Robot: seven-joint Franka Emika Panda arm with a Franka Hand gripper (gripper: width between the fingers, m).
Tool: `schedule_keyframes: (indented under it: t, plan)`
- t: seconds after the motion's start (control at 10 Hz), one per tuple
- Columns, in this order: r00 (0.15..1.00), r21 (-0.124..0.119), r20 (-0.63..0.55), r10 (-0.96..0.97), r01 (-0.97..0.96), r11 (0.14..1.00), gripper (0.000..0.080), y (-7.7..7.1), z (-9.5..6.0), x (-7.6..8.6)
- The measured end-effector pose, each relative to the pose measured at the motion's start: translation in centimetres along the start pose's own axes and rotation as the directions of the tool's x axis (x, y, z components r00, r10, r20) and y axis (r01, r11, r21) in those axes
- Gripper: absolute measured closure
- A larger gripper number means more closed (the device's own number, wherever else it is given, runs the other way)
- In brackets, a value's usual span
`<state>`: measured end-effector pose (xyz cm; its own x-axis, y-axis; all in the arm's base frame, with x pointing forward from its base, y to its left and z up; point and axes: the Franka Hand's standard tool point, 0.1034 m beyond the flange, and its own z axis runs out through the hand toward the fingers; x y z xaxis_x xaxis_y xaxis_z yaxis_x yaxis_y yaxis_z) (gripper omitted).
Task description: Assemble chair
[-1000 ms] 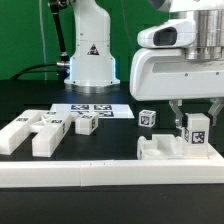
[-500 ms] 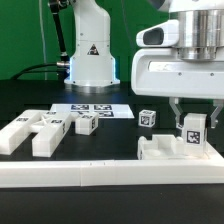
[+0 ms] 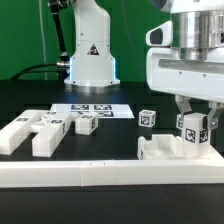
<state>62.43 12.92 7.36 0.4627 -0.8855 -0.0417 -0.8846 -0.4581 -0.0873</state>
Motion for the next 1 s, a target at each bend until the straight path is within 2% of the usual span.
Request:
schedule_keyframes:
  t: [0.1,0.2,0.3,0.4,0.5,0.7,1.0]
  plan:
    - [1.000,0.000,0.000,0.010,-0.010,1.000,0.0509,-0.01,0.01,-0.03]
    - [1.000,0.000,0.000,-0.012,0.012,1.000,0.0410,-0.01,0.02,-0.04]
    - [0.999,0.000,0.000,-0.045,0.045,0.999,0.0275,-0.01,0.02,-0.04]
    - [0.997,0.000,-0.001,-0.073,0.073,0.997,0.0275,-0.02,0.01,-0.05]
    - [0.986,0.000,-0.002,-0.169,0.169,0.986,0.0177,-0.06,-0.05,-0.11]
    - [0.921,0.002,-0.004,-0.389,0.389,0.921,0.0158,-0.14,-0.18,-0.07]
    - [0.760,0.001,-0.003,-0.650,0.650,0.760,0.0150,-0.10,-0.12,-0.08]
